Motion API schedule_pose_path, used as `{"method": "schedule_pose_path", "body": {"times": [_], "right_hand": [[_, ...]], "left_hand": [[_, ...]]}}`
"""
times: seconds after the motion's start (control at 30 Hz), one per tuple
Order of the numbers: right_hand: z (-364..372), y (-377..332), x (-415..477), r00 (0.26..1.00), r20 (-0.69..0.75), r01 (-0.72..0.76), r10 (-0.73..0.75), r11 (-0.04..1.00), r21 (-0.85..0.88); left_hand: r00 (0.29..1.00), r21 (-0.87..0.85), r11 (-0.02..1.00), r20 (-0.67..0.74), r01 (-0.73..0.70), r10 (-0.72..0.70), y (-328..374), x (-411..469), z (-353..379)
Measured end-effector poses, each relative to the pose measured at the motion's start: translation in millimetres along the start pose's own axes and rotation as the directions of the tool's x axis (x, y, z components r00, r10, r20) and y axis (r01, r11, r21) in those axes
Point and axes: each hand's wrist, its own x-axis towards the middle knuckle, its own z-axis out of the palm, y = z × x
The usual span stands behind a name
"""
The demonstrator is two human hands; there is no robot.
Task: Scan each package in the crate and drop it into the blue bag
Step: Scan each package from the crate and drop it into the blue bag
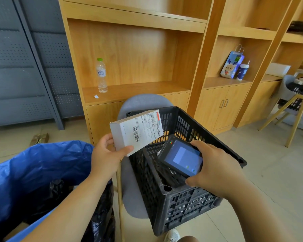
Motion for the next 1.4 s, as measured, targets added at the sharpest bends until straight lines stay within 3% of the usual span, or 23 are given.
{"method": "schedule_pose_path", "body": {"times": [0.1, 0.23, 0.4, 0.5, 0.6, 0.7, 0.77, 0.87, 1.0, 1.17, 1.3, 1.4], "right_hand": [[2, -2, 1, 1.000, -0.011, -0.002, 0.002, 1.000, 0.016], [7, -14, 8, 1.000, -0.016, 0.024, -0.024, 0.999, 0.044], [19, -46, 24, 0.994, 0.002, 0.111, -0.112, 0.989, 0.099], [27, -69, 32, 0.987, 0.012, 0.159, -0.160, 0.982, 0.098], [35, -86, 38, 0.978, 0.032, 0.201, -0.206, 0.973, 0.110], [42, -98, 42, 0.970, 0.055, 0.229, -0.237, 0.965, 0.128], [45, -103, 43, 0.967, 0.065, 0.236, -0.246, 0.964, 0.125], [46, -103, 42, 0.968, 0.070, 0.232, -0.241, 0.966, 0.117], [42, -93, 40, 0.979, 0.070, 0.186, -0.193, 0.978, 0.097], [31, -68, 37, 0.991, 0.058, 0.114, -0.120, 0.989, 0.095], [18, -37, 35, 0.998, 0.038, 0.037, -0.041, 0.994, 0.106], [10, -8, 35, 1.000, 0.006, -0.029, 0.029, 0.997, 0.066]], "left_hand": [[1.000, -0.051, 0.998, -0.002, 0.025, -0.025, 1, -1, -5], [0.979, -0.257, 0.945, 0.028, 0.201, -0.200, -6, 3, -28], [0.940, -0.260, 0.916, -0.068, 0.306, -0.333, -31, 9, -87], [0.931, -0.204, 0.937, -0.176, 0.283, -0.319, -43, 10, -128], [0.943, -0.084, 0.976, -0.254, 0.202, -0.217, -49, 13, -164], [0.939, 0.189, 0.965, -0.325, 0.182, -0.113, -59, 15, -186], [0.955, 0.368, 0.908, -0.279, 0.200, -0.097, -67, 16, -191], [0.940, 0.525, 0.781, -0.158, 0.339, -0.301, -86, 15, -190], [0.906, 0.526, 0.766, -0.020, 0.369, -0.422, -98, 7, -173], [0.914, 0.564, 0.792, 0.150, 0.234, -0.377, -82, 6, -133], [0.933, 0.555, 0.830, 0.261, 0.064, -0.246, -48, 18, -87], [0.899, 0.482, 0.875, 0.399, -0.040, -0.179, -18, 30, -48]]}}
